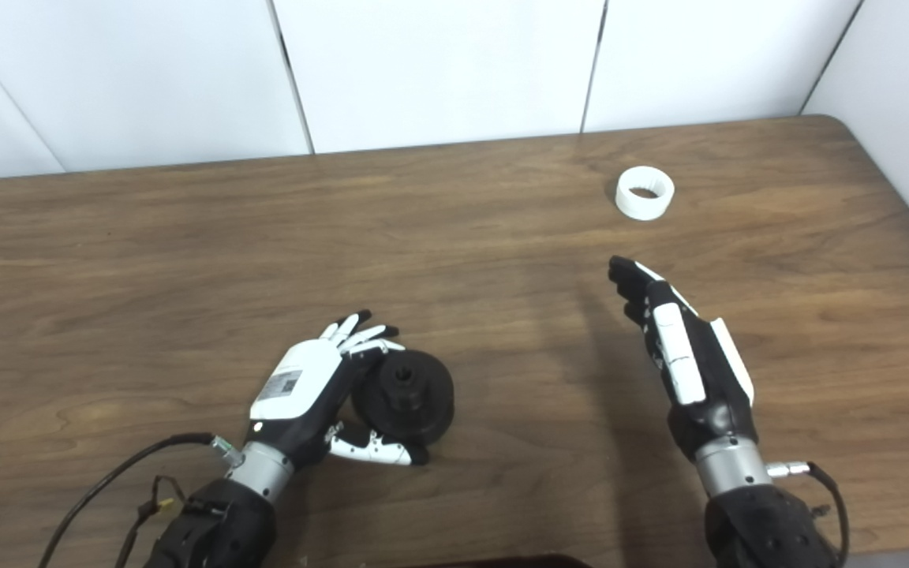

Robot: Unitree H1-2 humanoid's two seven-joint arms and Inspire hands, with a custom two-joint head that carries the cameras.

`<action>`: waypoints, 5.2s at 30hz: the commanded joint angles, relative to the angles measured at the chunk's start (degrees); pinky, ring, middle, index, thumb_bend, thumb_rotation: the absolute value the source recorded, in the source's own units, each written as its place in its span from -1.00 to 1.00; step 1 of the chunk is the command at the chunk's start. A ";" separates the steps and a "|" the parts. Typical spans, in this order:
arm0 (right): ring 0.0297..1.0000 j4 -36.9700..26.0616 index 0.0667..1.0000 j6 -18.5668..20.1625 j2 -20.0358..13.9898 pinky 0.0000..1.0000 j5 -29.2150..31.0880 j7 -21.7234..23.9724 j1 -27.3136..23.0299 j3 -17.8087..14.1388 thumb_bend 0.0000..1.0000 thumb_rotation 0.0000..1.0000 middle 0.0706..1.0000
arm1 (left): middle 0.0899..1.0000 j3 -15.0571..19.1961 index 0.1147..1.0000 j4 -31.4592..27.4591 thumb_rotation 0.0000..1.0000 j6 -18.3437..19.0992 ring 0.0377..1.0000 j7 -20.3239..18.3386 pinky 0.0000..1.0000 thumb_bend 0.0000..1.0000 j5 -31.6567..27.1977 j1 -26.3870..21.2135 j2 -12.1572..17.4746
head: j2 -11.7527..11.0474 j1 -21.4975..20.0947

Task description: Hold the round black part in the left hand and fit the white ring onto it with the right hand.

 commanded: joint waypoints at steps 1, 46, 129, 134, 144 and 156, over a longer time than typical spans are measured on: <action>0.85 -1.81 0.65 -0.68 -0.23 0.90 0.53 0.50 -1.33 -0.57 0.19 0.95 0.74 | 0.77 -0.96 -0.16 1.59 -0.88 1.88 1.00 -2.80 1.00 0.03 2.92 0.29 0.66 | 0.08 -0.02; 0.82 10.25 0.74 8.50 -26.46 0.72 -19.50 8.89 -30.83 1.20 0.72 -0.35 0.83 | 0.79 -0.58 -0.16 3.32 -0.87 1.05 1.00 -1.50 1.00 0.03 2.43 2.83 3.96 | -9.12 -11.70; 1.00 52.48 0.64 1.03 -28.35 1.00 -46.04 16.17 -53.50 20.34 0.70 -0.45 0.92 | 0.69 -1.71 -0.16 10.65 -0.86 -2.52 0.97 9.77 1.00 0.03 2.14 6.87 4.46 | -20.57 -8.02; 0.97 52.67 0.54 0.80 -28.23 0.96 -46.45 15.82 -53.37 20.64 0.66 -0.48 0.87 | 0.70 -1.78 -0.16 10.28 -0.86 -2.39 0.97 9.35 1.00 0.03 2.29 6.83 4.61 | -20.50 -7.81; 0.91 52.62 0.30 -0.45 -27.90 0.91 -46.68 14.32 -53.04 20.76 0.58 -0.62 0.79 | 0.68 -1.77 -0.16 10.13 -0.86 -2.40 0.95 9.72 1.00 0.03 2.54 6.96 4.56 | -20.43 -7.89; 0.89 52.61 0.27 -0.25 -27.84 0.92 -46.52 14.36 -52.76 20.75 0.59 -0.63 0.76 | 0.67 -1.65 -0.16 9.65 -0.86 -2.49 0.95 9.53 1.00 0.03 2.35 6.90 4.68 | -20.11 -7.73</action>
